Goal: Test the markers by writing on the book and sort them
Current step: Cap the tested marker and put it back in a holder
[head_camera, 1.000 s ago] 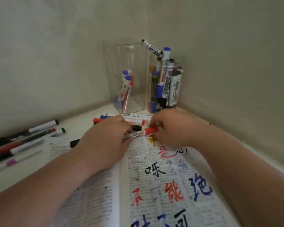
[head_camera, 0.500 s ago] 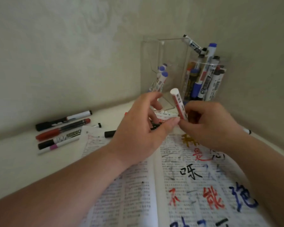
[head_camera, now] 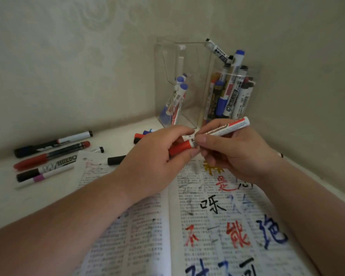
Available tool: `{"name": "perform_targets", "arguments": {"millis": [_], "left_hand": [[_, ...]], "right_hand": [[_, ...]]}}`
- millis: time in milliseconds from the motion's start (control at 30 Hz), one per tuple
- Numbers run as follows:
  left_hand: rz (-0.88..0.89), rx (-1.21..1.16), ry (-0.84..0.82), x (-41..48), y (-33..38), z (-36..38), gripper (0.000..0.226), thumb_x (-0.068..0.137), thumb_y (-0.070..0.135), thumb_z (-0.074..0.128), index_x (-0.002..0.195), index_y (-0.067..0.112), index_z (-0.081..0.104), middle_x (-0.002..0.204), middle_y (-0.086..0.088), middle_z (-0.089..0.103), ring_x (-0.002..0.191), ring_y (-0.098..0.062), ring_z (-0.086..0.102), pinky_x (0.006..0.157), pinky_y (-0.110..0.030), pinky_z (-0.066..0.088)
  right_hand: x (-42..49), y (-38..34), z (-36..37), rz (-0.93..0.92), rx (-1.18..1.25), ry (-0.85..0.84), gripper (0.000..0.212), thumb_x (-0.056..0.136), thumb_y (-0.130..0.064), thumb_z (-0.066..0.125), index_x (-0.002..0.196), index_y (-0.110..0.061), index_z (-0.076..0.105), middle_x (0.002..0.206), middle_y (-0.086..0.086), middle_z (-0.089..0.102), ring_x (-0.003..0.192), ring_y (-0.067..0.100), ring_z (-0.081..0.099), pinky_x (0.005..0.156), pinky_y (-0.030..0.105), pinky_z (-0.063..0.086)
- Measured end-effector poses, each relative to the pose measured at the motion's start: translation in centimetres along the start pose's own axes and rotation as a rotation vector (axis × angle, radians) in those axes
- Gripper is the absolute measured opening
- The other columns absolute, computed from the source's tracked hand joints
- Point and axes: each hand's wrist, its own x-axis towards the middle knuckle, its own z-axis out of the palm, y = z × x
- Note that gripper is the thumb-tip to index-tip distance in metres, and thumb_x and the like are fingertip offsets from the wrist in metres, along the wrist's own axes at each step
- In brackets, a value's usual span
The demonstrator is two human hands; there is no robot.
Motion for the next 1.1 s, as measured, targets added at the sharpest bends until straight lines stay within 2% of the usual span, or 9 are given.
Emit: {"name": "perform_targets", "arguments": {"millis": [233, 367, 467, 600, 667, 733, 900, 1000, 1100], "left_hand": [[-0.085, -0.142, -0.172, -0.5, 0.5, 0.5, 0.036, 0.099, 0.051, 0.038, 0.109, 0.026, 0.061, 0.092, 0.009, 0.067, 0.088, -0.011, 0.063, 0.076, -0.033, 0.049], [-0.075, -0.201, -0.211, -0.4, 1.5, 0.6, 0.036, 0.097, 0.055, 0.036, 0.099, 0.028, 0.06, 0.08, 0.011, 0.062, 0.075, -0.01, 0.059, 0.065, -0.025, 0.047], [-0.088, -0.251, -0.22, 0.0, 2.5, 0.4, 0.037, 0.094, 0.053, 0.037, 0.092, 0.023, 0.059, 0.066, 0.013, 0.056, 0.059, -0.004, 0.051, 0.055, -0.015, 0.037], [-0.004, 0.078, -0.135, 0.1, 2.8, 0.2, 0.045, 0.097, 0.056, 0.028, 0.093, 0.02, 0.055, 0.07, 0.009, 0.058, 0.065, -0.01, 0.054, 0.064, -0.029, 0.043], [0.021, 0.233, -0.07, 0.0, 2.8, 0.3, 0.044, 0.096, 0.056, 0.023, 0.093, 0.021, 0.051, 0.073, 0.009, 0.058, 0.063, -0.008, 0.054, 0.066, -0.029, 0.044], [0.007, 0.275, -0.062, 0.1, 2.8, 0.2, 0.039, 0.097, 0.056, 0.022, 0.088, 0.026, 0.045, 0.073, 0.01, 0.056, 0.062, -0.007, 0.053, 0.058, -0.025, 0.041], [-0.068, -0.048, -0.181, 0.0, 2.5, -0.7, 0.044, 0.092, 0.063, 0.029, 0.071, 0.029, 0.047, 0.058, 0.009, 0.05, 0.054, -0.008, 0.048, 0.054, -0.019, 0.039], [-0.25, -0.532, -0.292, -0.2, 1.9, -1.6, 0.055, 0.097, 0.064, 0.036, 0.062, 0.023, 0.044, 0.053, 0.003, 0.033, 0.047, -0.017, 0.027, 0.044, -0.029, 0.027], [-0.369, -0.787, -0.214, 0.0, 0.7, -2.4, 0.049, 0.097, 0.057, 0.041, 0.066, 0.02, 0.046, 0.055, 0.002, 0.026, 0.048, -0.017, 0.018, 0.046, -0.031, 0.016]], "right_hand": [[-0.2, -0.2, -0.5, -0.016, -0.025, -0.044, 0.015, 0.083, -0.015, 0.077, 0.077, -0.007, 0.066, 0.061, 0.014, 0.06, 0.046, 0.019, 0.049, 0.041, 0.022, 0.034], [-0.6, -1.1, -1.3, -0.082, -0.066, -0.112, 0.015, 0.079, -0.015, 0.084, 0.074, -0.01, 0.071, 0.059, 0.012, 0.062, 0.045, 0.019, 0.05, 0.041, 0.022, 0.034], [-0.6, -1.3, -1.3, -0.115, -0.052, -0.057, 0.019, 0.078, -0.013, 0.084, 0.073, -0.005, 0.068, 0.054, 0.012, 0.06, 0.038, 0.017, 0.045, 0.038, 0.02, 0.03], [-0.5, -1.8, -0.8, -0.084, 0.043, 0.001, 0.019, 0.08, -0.008, 0.075, 0.07, 0.001, 0.06, 0.05, 0.01, 0.057, 0.032, 0.014, 0.042, 0.033, 0.015, 0.029], [-0.2, -2.0, -0.2, -0.032, 0.056, 0.027, 0.021, 0.078, -0.01, 0.074, 0.068, -0.001, 0.058, 0.051, 0.009, 0.056, 0.033, 0.013, 0.042, 0.032, 0.015, 0.029], [0.1, -2.0, 0.0, 0.052, 0.088, 0.061, 0.023, 0.08, -0.009, 0.07, 0.062, -0.006, 0.057, 0.051, 0.009, 0.053, 0.033, 0.012, 0.04, 0.032, 0.016, 0.028], [0.1, -1.4, -0.7, 0.012, 0.145, -0.1, 0.015, 0.076, -0.004, 0.077, 0.069, -0.003, 0.063, 0.054, 0.012, 0.057, 0.035, 0.012, 0.045, 0.032, 0.014, 0.031], [0.4, -1.8, -2.1, -0.093, 0.21, -0.151, 0.018, 0.067, -0.014, 0.087, 0.073, -0.009, 0.071, 0.057, 0.012, 0.059, 0.039, 0.011, 0.049, 0.034, 0.013, 0.034], [0.6, -2.7, -4.3, -0.15, 0.344, -0.106, 0.027, 0.059, -0.023, 0.091, 0.067, -0.012, 0.068, 0.054, 0.007, 0.054, 0.039, 0.008, 0.043, 0.033, 0.011, 0.03]]}}
